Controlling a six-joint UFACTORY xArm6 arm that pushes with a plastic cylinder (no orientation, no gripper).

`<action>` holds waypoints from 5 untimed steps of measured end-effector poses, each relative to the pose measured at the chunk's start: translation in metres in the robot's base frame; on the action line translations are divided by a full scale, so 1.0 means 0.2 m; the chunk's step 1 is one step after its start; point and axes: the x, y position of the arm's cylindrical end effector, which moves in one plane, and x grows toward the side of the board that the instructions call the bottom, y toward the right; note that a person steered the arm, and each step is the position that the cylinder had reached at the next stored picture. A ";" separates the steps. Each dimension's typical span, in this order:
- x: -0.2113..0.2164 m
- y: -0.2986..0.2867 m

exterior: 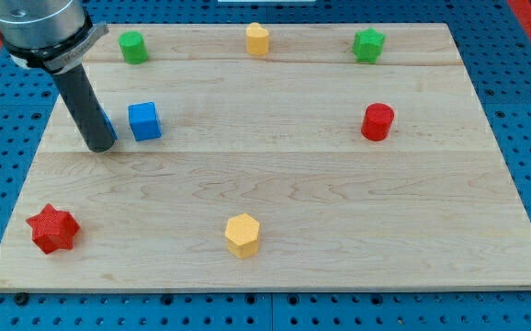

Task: Move red star into blue triangle

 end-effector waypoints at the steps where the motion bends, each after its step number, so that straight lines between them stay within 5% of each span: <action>1: 0.13 0.03; 3: 0.56 -0.05; 5: 0.79 0.22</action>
